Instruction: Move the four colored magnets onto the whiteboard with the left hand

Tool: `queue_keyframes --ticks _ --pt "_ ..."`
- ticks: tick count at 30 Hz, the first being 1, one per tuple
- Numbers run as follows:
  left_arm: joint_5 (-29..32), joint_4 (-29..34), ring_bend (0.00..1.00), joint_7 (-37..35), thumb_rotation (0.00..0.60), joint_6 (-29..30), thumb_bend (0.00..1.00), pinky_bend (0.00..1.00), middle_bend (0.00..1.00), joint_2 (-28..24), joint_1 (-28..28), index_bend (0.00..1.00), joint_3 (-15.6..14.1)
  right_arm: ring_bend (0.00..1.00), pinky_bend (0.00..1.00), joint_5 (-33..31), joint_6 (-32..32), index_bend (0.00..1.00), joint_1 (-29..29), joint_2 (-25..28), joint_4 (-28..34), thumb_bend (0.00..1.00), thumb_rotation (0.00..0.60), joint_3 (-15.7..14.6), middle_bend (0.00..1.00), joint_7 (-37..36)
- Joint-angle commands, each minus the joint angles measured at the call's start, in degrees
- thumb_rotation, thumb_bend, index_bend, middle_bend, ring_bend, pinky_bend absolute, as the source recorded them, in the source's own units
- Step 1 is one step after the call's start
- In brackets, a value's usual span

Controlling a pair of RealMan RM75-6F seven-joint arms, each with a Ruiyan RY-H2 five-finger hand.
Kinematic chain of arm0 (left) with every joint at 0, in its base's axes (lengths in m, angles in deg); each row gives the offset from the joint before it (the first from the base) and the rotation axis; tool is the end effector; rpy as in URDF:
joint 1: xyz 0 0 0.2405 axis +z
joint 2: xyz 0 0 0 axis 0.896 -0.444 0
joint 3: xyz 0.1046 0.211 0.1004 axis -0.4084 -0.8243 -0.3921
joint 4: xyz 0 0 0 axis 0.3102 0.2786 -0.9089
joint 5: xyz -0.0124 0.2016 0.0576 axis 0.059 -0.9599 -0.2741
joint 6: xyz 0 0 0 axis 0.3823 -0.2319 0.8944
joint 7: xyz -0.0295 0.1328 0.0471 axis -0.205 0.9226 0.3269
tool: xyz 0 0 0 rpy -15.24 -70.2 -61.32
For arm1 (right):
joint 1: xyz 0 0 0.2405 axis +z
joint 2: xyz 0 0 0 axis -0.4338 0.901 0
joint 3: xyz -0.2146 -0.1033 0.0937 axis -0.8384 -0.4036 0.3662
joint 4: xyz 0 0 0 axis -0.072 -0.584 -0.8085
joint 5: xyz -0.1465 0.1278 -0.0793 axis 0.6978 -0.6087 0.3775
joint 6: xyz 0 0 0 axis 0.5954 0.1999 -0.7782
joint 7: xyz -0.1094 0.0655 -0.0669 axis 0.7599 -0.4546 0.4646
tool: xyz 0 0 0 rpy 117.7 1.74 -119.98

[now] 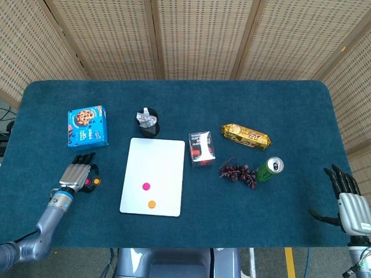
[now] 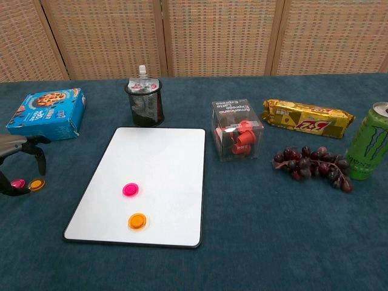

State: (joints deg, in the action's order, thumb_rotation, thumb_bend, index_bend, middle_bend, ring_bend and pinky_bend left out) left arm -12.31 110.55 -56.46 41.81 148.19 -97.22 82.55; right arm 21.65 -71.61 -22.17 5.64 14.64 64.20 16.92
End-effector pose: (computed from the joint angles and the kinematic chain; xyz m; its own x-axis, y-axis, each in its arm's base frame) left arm -0.2848 0.3048 0.0142 0.4816 0.4733 0.7376 0.8587 -0.0865 -0.5052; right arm -0.3208 -0.1772 0.1634 0.2388 -0.0315 0.9706 -0.9691 0.0566 0.2402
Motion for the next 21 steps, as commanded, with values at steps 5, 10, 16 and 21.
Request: queue_keyframes --ticks 5,10,16,21 --pt "-0.26 -0.11 0.00 -0.17 0.600 -0.18 0.31 0.00 0.00 0.15 0.16 0.41 0.02 0.00 0.00 0.00 0.05 0.02 0.01 0.03 -0.02 0.05 0.600 -0.02 0.00 -0.12" --pt "0.02 -0.66 0.00 0.35 0.600 -0.09 0.31 0.00 0.00 0.66 0.28 0.48 -0.03 0.00 0.00 0.04 0.01 0.02 -0.01 0.05 0.01 0.05 0.600 -0.03 0.00 -0.20" --pt "0.05 -0.73 0.00 0.64 0.600 0.22 0.32 0.00 0.00 0.96 0.50 0.53 0.04 0.00 0.00 0.04 0.03 0.02 -0.01 0.05 0.00 0.05 0.600 -0.04 0.00 -0.24" --pt "-0.75 -0.10 0.00 0.46 0.600 0.67 0.32 0.00 0.00 0.76 0.67 0.53 0.17 0.00 0.00 0.03 0.06 0.02 -0.01 0.10 0.05 0.05 0.600 -0.05 0.00 -0.38"
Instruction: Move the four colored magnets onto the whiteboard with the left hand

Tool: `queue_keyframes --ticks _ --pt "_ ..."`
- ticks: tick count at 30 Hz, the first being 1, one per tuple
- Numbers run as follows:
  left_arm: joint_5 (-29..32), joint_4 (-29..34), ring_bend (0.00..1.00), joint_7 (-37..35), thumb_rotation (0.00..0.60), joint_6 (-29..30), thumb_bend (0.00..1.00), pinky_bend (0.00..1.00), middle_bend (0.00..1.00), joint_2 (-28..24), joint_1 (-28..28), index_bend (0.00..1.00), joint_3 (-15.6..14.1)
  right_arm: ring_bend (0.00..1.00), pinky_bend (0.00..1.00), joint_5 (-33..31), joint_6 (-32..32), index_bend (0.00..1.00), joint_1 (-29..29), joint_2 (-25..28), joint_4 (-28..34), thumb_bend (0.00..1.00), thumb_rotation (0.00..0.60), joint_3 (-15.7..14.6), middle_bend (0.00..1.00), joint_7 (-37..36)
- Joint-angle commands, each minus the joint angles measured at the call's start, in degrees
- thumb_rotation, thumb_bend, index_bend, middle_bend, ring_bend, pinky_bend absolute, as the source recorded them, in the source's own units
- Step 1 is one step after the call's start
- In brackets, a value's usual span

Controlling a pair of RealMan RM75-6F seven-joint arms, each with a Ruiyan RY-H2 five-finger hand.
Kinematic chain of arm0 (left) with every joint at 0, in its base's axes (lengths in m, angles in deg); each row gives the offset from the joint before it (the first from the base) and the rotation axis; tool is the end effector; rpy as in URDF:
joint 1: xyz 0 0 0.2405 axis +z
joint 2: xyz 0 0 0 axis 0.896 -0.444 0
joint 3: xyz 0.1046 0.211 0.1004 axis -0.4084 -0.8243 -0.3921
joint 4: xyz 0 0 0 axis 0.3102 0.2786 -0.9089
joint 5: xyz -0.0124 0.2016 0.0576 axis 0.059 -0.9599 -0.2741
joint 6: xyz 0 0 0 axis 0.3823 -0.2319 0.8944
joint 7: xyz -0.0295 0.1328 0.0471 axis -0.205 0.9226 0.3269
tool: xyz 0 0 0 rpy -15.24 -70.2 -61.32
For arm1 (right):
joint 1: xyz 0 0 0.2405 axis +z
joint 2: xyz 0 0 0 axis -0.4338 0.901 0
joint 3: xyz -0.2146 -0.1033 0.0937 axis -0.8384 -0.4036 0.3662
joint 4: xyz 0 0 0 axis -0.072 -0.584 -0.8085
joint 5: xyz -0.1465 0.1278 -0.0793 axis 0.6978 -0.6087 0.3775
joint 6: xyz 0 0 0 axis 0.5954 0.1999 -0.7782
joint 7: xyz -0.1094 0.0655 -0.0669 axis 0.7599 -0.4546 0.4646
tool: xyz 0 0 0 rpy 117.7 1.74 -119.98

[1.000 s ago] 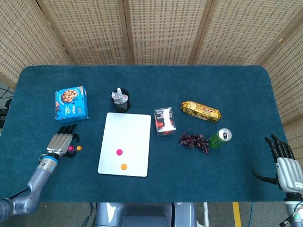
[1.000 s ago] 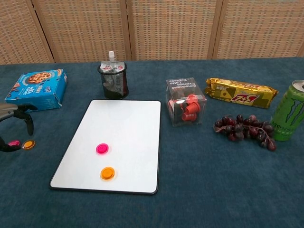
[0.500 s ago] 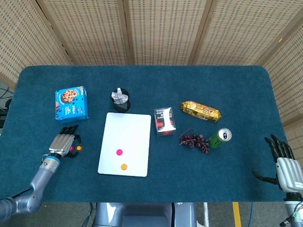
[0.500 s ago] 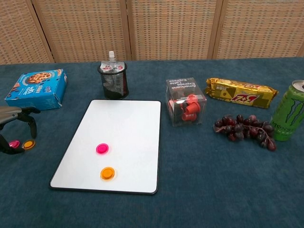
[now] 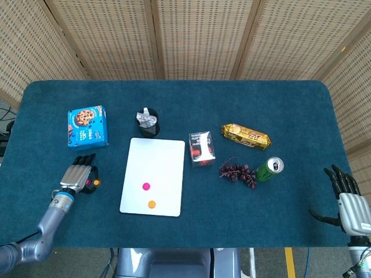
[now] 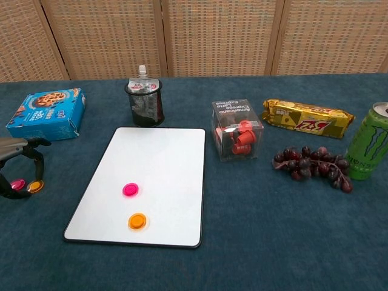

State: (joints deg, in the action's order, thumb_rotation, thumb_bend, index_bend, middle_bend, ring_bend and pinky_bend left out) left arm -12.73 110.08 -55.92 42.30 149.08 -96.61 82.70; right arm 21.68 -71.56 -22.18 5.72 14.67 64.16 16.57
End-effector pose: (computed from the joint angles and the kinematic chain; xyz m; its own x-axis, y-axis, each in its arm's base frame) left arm -0.2855 0.3022 0.0103 0.4849 0.4697 0.7378 0.8571 -0.0871 -0.5078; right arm -0.3209 -0.1769 0.1636 0.2337 -0.0328 0.9718 -0.9703 0.0567 0.2353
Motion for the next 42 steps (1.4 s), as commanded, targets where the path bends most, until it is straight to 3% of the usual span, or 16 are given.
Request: queue_keyframes --ticks 1,5,12,18,32,42 --pt "-0.77 1.04 0.00 -0.29 0.600 0.28 0.32 0.00 0.00 -0.39 0.11 0.53 0.05 0.00 0.00 -0.03 0.04 0.02 0.01 0.02 0.03 0.05 0.600 0.00 0.00 -0.09" --pt "-3.10 3.75 0.00 -0.83 0.600 1.49 0.32 0.00 0.00 -1.44 0.42 0.53 0.00 0.00 0.00 -0.03 0.05 0.02 0.01 0.04 0.04 0.05 0.600 0.01 0.00 -0.13" --pt "-12.83 14.00 0.00 -2.17 0.600 4.75 0.32 0.00 0.00 -4.62 1.63 0.53 -2.22 0.00 0.00 0.03 0.08 0.02 0.01 0.09 -0.02 0.05 0.600 -0.03 0.00 -0.44" --pt "-16.61 17.97 0.00 0.65 0.600 4.93 0.32 0.00 0.00 -3.54 1.55 0.53 -4.17 0.00 0.00 0.12 -0.03 0.02 -0.03 0.08 -0.05 0.05 0.600 -0.04 0.00 -0.49" --pt "-5.80 16.58 0.00 13.07 0.600 4.81 0.32 0.00 0.00 5.98 -1.58 0.53 -1.23 0.00 0.00 0.08 0.20 0.02 0.05 0.17 -0.15 0.05 0.600 -0.06 0.00 -0.95" --pt "-1.84 17.46 0.00 16.84 0.600 6.24 0.32 0.00 0.00 7.80 -2.96 0.53 -0.70 0.00 0.00 0.14 0.23 0.02 0.06 0.21 -0.21 0.05 0.600 -0.10 0.00 -1.24"
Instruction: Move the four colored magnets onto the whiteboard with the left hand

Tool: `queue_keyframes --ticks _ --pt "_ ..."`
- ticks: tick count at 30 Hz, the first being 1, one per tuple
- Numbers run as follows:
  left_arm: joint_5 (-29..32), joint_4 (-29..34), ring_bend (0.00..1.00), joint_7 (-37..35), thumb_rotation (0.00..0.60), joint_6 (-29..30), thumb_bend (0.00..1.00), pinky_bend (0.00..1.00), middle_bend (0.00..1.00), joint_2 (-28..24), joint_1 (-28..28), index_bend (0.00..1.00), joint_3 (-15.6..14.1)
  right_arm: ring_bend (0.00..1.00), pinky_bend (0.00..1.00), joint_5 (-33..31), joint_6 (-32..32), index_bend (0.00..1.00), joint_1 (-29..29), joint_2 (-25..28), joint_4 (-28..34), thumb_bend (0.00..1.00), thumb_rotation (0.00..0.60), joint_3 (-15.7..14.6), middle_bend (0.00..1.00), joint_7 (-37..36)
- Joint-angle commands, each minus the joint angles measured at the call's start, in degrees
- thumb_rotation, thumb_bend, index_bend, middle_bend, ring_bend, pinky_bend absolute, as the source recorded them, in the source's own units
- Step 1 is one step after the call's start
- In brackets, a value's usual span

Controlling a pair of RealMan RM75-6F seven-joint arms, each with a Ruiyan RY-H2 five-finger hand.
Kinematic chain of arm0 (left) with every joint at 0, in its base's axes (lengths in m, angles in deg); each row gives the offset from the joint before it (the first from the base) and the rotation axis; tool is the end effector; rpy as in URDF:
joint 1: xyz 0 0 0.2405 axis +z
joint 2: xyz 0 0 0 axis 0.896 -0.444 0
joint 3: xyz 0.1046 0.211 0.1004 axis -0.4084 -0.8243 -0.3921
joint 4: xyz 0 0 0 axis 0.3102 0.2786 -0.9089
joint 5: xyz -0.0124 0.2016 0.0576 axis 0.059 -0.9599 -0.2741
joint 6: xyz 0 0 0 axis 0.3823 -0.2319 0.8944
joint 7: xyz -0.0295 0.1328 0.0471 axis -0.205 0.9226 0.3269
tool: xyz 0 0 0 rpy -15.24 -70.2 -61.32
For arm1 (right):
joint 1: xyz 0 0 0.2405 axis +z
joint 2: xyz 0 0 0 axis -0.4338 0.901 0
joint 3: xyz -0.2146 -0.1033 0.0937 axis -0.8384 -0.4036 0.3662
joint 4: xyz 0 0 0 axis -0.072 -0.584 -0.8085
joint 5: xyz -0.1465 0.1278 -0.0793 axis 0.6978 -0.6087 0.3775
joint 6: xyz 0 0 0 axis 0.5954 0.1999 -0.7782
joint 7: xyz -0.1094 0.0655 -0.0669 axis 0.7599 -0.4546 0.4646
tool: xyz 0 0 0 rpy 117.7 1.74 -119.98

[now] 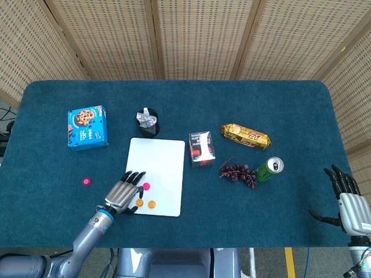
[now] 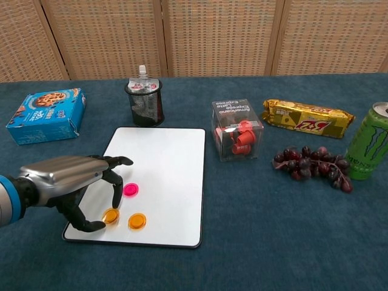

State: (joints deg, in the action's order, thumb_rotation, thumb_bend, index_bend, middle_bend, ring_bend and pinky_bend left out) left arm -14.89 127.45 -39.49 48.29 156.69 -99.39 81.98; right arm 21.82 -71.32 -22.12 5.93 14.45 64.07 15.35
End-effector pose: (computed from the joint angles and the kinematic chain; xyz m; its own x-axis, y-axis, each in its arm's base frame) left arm -0.1685 0.2500 -0.0513 0.5259 0.4651 0.7121 0.8457 -0.3748 -0.3798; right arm -0.3218 -0.1770 0.1643 0.2204 -0.0369 0.9747 -0.9734 0.0556 0.2222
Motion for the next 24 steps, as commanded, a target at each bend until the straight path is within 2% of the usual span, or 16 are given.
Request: queue_keyframes --ticks 1,9,13,18,24 --pt "0.75 0.11 0.00 0.87 0.600 0.39 0.32 0.00 0.00 0.35 -0.34 0.53 -0.04 0.00 0.00 0.01 -0.01 0.02 -0.01 0.01 0.02 0.05 0.600 -0.01 0.00 -0.06" --pt "2.84 0.48 0.00 2.63 0.600 1.40 0.31 0.00 0.00 0.80 -0.85 0.53 -0.67 0.00 0.00 0.06 -0.02 0.02 -0.01 0.04 -0.07 0.05 0.600 -0.03 0.00 -0.19" --pt "1.78 0.07 0.00 1.38 0.600 1.31 0.31 0.00 0.00 1.06 -0.87 0.52 -0.86 0.00 0.00 0.07 -0.07 0.02 -0.04 0.03 -0.07 0.05 0.600 -0.03 0.00 -0.24" --pt "0.59 -0.31 0.00 0.76 0.600 1.86 0.30 0.00 0.00 1.10 -0.70 0.33 -1.32 0.00 0.00 0.05 -0.05 0.02 -0.03 0.04 -0.07 0.05 0.600 -0.02 0.00 -0.26" --pt "0.93 0.38 0.00 0.98 0.600 2.40 0.30 0.00 0.00 0.64 -0.67 0.31 -1.49 0.00 0.00 0.06 -0.10 0.02 -0.06 0.08 -0.13 0.05 0.600 -0.03 0.00 -0.40"
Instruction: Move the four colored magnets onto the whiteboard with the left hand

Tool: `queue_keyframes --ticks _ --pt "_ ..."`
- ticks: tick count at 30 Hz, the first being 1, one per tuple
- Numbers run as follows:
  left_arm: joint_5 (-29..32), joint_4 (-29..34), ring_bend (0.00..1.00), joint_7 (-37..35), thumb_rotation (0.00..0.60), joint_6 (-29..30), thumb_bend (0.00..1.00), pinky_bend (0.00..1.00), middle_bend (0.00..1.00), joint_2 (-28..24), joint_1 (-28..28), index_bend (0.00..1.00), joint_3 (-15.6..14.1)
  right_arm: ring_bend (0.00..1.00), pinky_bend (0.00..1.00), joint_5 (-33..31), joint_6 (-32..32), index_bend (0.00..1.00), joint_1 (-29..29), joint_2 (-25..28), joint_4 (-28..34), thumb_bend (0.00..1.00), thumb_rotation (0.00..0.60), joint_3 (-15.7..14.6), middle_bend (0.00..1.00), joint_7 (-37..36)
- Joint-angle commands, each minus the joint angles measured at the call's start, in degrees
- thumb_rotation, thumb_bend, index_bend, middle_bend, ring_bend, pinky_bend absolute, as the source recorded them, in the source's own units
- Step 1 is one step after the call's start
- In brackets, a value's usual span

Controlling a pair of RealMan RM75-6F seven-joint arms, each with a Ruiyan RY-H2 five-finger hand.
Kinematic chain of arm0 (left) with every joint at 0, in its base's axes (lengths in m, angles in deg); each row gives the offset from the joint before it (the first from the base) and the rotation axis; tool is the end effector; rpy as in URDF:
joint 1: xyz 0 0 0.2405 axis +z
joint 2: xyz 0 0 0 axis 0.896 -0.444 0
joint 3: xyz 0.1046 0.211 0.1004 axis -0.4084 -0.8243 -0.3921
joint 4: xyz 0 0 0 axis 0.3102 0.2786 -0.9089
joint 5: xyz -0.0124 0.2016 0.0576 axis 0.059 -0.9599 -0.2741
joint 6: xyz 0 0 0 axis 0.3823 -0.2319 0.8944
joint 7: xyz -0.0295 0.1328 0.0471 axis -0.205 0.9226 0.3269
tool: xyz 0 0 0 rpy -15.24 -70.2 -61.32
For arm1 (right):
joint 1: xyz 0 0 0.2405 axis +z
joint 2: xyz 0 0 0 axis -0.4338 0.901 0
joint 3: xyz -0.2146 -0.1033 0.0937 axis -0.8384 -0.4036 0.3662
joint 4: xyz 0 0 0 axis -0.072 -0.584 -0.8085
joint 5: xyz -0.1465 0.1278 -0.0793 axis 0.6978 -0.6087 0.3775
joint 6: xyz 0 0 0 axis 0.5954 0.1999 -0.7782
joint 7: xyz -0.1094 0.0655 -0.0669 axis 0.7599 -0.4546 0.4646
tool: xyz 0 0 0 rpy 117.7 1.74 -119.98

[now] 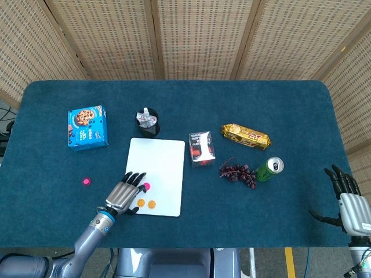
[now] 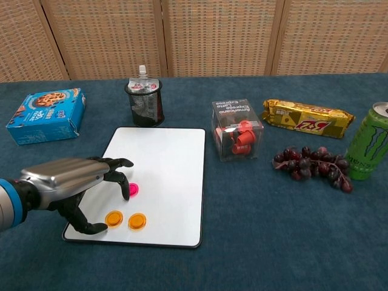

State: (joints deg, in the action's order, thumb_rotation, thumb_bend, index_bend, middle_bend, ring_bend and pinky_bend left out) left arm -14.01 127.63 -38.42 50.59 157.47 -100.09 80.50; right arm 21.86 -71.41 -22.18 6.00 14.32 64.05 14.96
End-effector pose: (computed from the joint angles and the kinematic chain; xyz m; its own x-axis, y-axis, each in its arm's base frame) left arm -0.1684 0.2465 -0.0535 0.5397 0.4572 0.7069 0.8378 -0.3739 -0.3978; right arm -0.3224 -0.1766 0.1651 0.2173 -0.0354 0.9755 -0.9741 0.0561 0.2191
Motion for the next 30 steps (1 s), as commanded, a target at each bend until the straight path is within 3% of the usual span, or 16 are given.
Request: queue_keyframes --ticks 1,7,15,20,30 --pt "-0.09 0.48 0.00 -0.36 0.600 0.11 0.30 0.00 0.00 -0.37 0.08 0.30 -0.03 0.00 0.00 0.01 -0.01 0.02 -0.01 0.02 0.00 0.05 0.600 -0.01 0.00 -0.04" --pt "-4.53 2.05 0.00 -4.45 0.600 1.28 0.30 0.00 0.00 -4.59 1.94 0.30 -1.72 0.00 0.00 0.02 0.03 0.02 0.01 0.01 -0.07 0.05 0.600 -0.01 0.00 -0.13" --pt "-7.47 -6.07 0.00 -17.09 0.600 -0.11 0.30 0.00 0.00 -11.59 5.56 0.30 -2.59 0.00 0.00 0.24 -0.13 0.02 0.00 -0.04 0.00 0.05 0.600 -0.09 0.00 0.40" --pt "-9.44 -11.34 0.00 -24.75 0.600 -2.11 0.31 0.00 0.00 -13.57 7.02 0.30 -2.46 0.00 0.00 0.06 -0.16 0.02 -0.03 -0.09 0.21 0.05 0.600 -0.04 0.00 0.91" --pt "-11.28 -19.37 0.00 -32.77 0.600 -4.23 0.31 0.00 0.00 -13.16 8.98 0.30 -1.55 0.00 0.00 -0.06 -0.10 0.02 -0.03 -0.05 0.41 0.05 0.600 -0.04 0.00 1.15"
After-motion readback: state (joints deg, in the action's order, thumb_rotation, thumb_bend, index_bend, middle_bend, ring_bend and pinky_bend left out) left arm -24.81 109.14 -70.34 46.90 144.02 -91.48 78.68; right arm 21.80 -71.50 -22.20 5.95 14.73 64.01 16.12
